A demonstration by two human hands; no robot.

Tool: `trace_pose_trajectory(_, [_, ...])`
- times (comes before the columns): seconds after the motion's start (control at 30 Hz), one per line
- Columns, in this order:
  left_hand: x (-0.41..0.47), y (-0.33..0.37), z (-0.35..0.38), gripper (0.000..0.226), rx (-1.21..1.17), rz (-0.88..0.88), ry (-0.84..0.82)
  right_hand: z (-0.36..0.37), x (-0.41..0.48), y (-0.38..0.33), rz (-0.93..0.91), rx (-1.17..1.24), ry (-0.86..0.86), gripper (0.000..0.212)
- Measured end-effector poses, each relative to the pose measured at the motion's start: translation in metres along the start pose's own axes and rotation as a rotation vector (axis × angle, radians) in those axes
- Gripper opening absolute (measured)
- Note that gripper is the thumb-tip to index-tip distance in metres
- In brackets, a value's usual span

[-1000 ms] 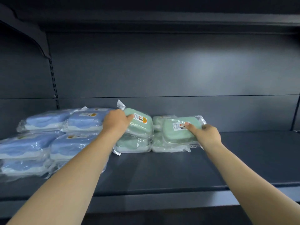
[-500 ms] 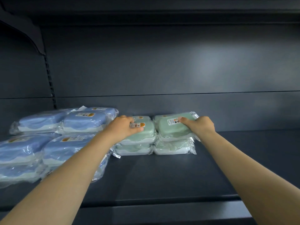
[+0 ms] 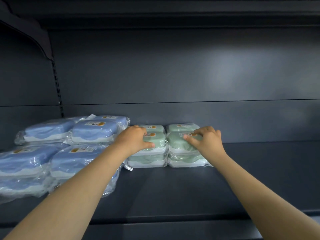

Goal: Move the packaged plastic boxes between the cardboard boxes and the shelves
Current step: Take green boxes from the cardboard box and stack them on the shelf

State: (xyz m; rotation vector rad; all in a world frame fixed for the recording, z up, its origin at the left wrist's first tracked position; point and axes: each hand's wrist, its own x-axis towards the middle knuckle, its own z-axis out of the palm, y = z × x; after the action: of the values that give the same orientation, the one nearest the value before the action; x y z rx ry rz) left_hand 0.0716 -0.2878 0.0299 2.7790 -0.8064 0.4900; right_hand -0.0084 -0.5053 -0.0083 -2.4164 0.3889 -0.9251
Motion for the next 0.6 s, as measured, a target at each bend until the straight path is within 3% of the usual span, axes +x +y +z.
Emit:
trace_pose_trajectory(0.17, [-0.005,0.001,-0.001,0.057,-0.137,0.034,-0.042,-0.002,-0.006,0.009,-0.045,-0.067,-0.019,0.062])
trace_pose_trajectory(0.6, [0.010,-0.005,0.003,0.057,-0.099,-0.047,-0.070,0.013,0.013,0.001,-0.027,-0.026,-0.076,0.062])
